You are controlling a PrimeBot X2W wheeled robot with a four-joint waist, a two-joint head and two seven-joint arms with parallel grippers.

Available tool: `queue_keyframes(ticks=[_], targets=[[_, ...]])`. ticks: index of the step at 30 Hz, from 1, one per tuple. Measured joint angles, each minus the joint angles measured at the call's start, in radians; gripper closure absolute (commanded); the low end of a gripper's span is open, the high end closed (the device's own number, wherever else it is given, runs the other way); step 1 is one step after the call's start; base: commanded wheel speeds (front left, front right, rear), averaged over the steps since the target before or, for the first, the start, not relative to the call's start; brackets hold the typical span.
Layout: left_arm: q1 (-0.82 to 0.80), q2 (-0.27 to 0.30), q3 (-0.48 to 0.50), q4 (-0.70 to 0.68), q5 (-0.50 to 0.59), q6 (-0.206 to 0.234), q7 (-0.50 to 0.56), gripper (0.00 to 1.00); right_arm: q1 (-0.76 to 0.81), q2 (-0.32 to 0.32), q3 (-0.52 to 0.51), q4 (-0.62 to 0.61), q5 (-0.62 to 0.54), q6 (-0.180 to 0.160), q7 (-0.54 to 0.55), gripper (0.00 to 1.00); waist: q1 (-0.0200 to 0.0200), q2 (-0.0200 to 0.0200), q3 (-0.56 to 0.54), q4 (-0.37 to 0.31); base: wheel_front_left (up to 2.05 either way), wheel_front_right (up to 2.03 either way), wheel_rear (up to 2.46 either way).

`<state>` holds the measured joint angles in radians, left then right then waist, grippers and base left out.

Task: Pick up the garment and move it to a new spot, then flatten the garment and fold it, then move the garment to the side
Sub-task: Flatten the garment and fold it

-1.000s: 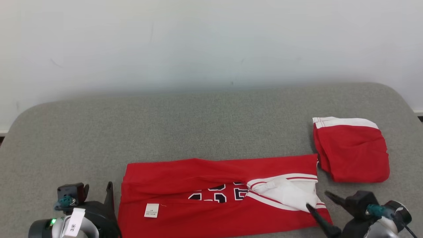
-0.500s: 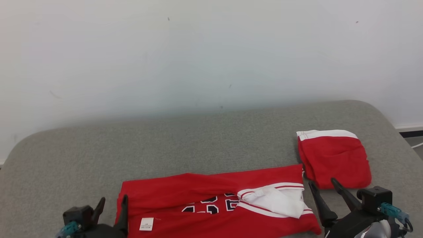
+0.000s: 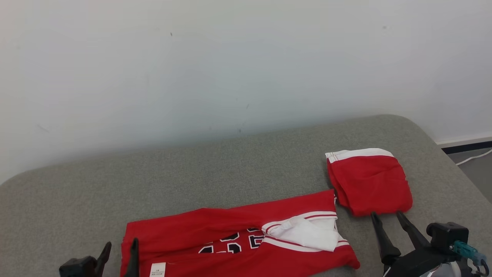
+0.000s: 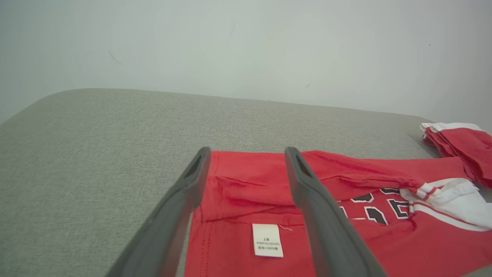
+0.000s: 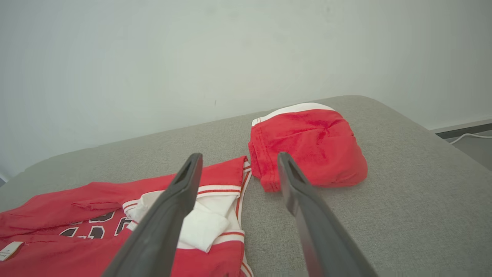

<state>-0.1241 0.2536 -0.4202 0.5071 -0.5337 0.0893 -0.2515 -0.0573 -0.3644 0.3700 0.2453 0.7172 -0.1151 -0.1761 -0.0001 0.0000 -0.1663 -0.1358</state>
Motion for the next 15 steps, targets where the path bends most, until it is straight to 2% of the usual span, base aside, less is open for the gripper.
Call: queue_keyframes(ticks=[15], targets=[[0.055,0.016,0.030,-0.104,0.018,0.026,0.006,0.00,0.007,0.012,-0.001,0.011,0.002,-0.004,0.019,0.00,0.0001,0.0000,0.021,0.024,0.00,0.00,0.00]])
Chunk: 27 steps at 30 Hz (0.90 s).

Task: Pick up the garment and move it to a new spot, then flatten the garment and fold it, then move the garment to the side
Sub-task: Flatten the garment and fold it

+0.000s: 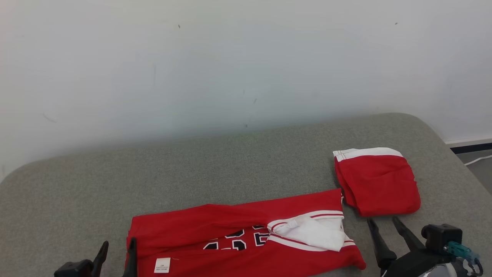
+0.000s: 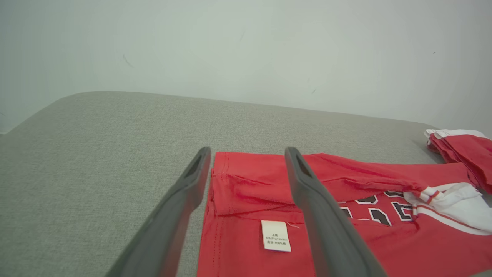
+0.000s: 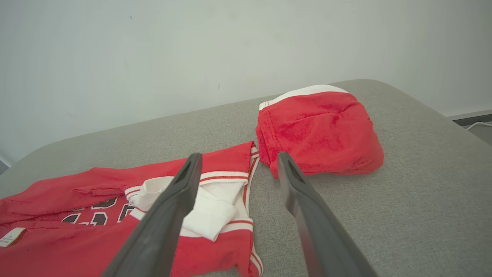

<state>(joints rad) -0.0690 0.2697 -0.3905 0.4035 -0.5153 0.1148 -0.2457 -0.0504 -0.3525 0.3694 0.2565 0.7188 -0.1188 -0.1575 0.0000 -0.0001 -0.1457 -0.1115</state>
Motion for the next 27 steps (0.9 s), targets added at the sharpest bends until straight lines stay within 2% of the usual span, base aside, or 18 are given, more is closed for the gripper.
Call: queue_keyframes(ticks=[8,13,19,27], targets=[[0.003,-0.013,-0.002,-0.049,0.015,0.005,0.025,0.00,-0.120,-0.036,0.053,0.082,-0.020,-0.005,0.208,0.00,0.0000,0.0001,0.026,0.013,0.00,0.00,0.00],[0.003,-0.018,-0.009,-0.066,0.044,0.008,0.039,0.00,-0.198,-0.026,0.061,0.162,0.005,-0.005,0.333,0.00,0.0000,0.0001,0.040,0.029,0.00,0.00,0.00],[0.002,-0.018,-0.016,-0.083,0.066,0.008,0.058,0.00,-0.230,0.000,0.095,0.227,0.049,0.013,0.449,0.00,0.0000,0.0001,0.054,0.052,0.00,0.00,0.00],[-0.010,-0.021,-0.035,-0.109,0.089,0.008,0.080,0.00,-0.286,-0.002,0.109,0.324,0.054,0.012,0.545,0.00,0.0000,0.0002,0.083,0.092,0.00,0.00,0.00]])
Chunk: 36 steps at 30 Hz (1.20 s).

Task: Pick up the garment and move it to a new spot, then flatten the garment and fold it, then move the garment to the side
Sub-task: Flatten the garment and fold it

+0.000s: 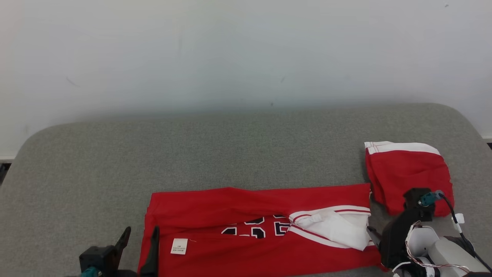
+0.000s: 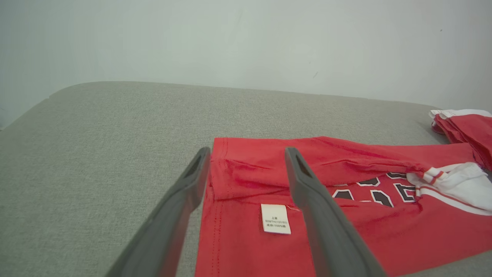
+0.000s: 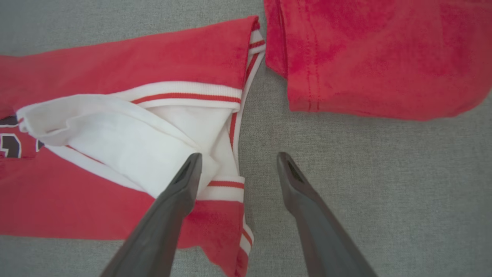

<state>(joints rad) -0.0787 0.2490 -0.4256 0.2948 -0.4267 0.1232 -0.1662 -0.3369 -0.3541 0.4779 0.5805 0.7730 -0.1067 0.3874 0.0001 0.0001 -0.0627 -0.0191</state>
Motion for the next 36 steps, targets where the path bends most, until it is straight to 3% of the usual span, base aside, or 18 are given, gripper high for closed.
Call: queue_keyframes(ticks=[12,30,31,32,33,34,36], targets=[[-0.018,0.002,-0.009,-0.018,0.029,0.000,0.026,0.00,-0.049,0.019,0.005,0.088,-0.002,0.009,0.028,0.00,0.0000,-0.0001,0.035,0.059,0.00,0.00,0.00],[-0.018,0.007,-0.011,-0.033,0.035,0.000,0.054,0.00,-0.085,0.041,-0.040,0.204,0.039,0.008,0.043,0.00,0.0000,-0.0001,0.065,0.083,0.00,0.00,0.00],[-0.018,0.007,-0.011,-0.033,0.035,0.000,0.055,0.00,-0.088,0.044,-0.041,0.208,0.039,0.008,0.043,0.11,0.0000,0.0000,0.066,0.084,0.00,0.00,0.00],[-0.018,0.009,-0.011,-0.033,0.035,0.000,0.058,0.00,-0.093,0.047,-0.041,0.214,0.039,0.006,0.044,0.29,-0.0001,0.0000,0.067,0.085,0.00,0.00,0.00],[-0.018,0.010,-0.011,-0.033,0.035,0.000,0.060,0.00,-0.102,0.049,-0.041,0.221,0.039,0.005,0.044,0.57,-0.0001,0.0000,0.068,0.086,0.00,0.00,0.00],[-0.018,0.010,-0.011,-0.033,0.035,0.000,0.060,0.00,-0.107,0.051,-0.041,0.223,0.040,0.005,0.044,0.66,-0.0001,0.0000,0.069,0.087,0.00,0.00,0.00],[-0.018,0.011,-0.011,-0.034,0.035,0.000,0.060,0.00,-0.113,0.057,-0.040,0.228,0.044,0.006,0.045,0.69,0.0000,0.0000,0.070,0.089,0.00,0.00,0.00]])
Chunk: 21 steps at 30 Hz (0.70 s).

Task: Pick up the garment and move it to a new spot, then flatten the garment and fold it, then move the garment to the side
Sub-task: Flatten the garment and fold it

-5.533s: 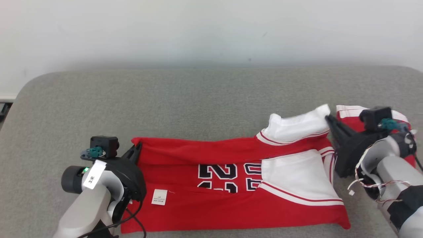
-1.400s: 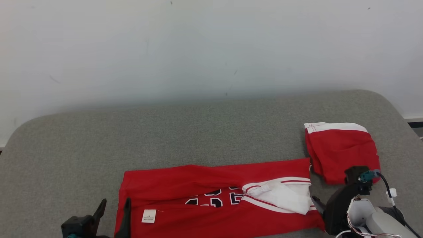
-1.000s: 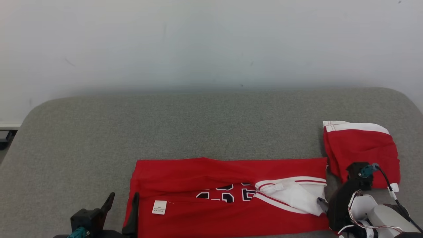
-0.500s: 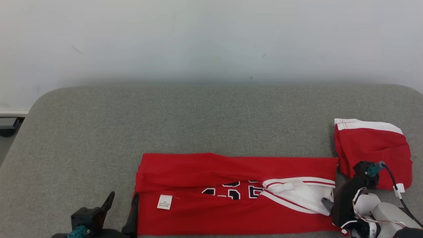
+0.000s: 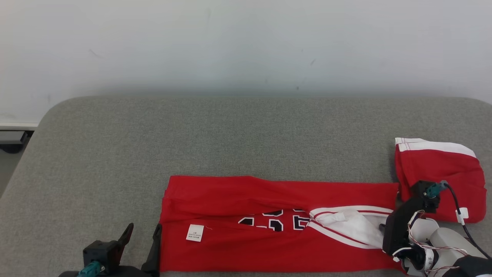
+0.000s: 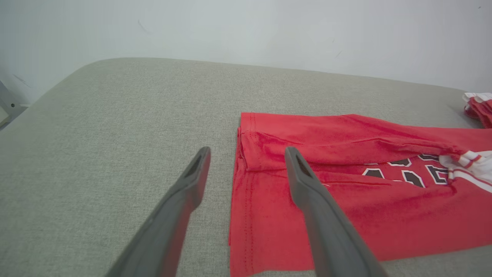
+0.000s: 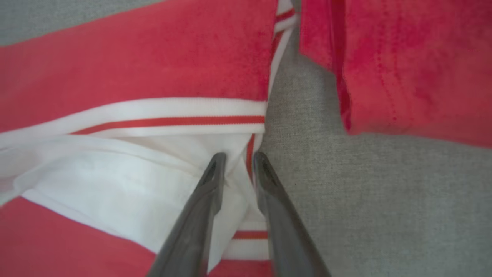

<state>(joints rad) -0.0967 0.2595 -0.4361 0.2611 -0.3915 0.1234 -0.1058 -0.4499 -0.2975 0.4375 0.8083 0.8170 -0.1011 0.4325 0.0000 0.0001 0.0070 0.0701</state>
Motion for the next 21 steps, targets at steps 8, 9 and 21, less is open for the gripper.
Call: queue_keyframes(ticks=[8,9,21], targets=[[0.000,-0.002,0.002,0.003,0.000,0.001,0.001,0.00,-0.016,0.015,0.013,0.025,0.000,0.006,0.008,1.00,-0.0001,0.0000,-0.011,0.001,0.00,0.00,0.00],[0.000,-0.002,0.002,0.004,0.000,0.001,0.001,0.00,-0.018,0.015,0.013,0.027,0.000,0.006,0.008,1.00,0.0000,0.0000,-0.013,0.000,0.00,0.00,0.00],[0.011,-0.003,0.030,0.020,-0.012,0.001,-0.002,0.00,-0.076,-0.001,0.058,-0.048,-0.040,0.031,0.035,1.00,0.0000,0.0000,-0.058,-0.024,0.00,0.00,0.00]])
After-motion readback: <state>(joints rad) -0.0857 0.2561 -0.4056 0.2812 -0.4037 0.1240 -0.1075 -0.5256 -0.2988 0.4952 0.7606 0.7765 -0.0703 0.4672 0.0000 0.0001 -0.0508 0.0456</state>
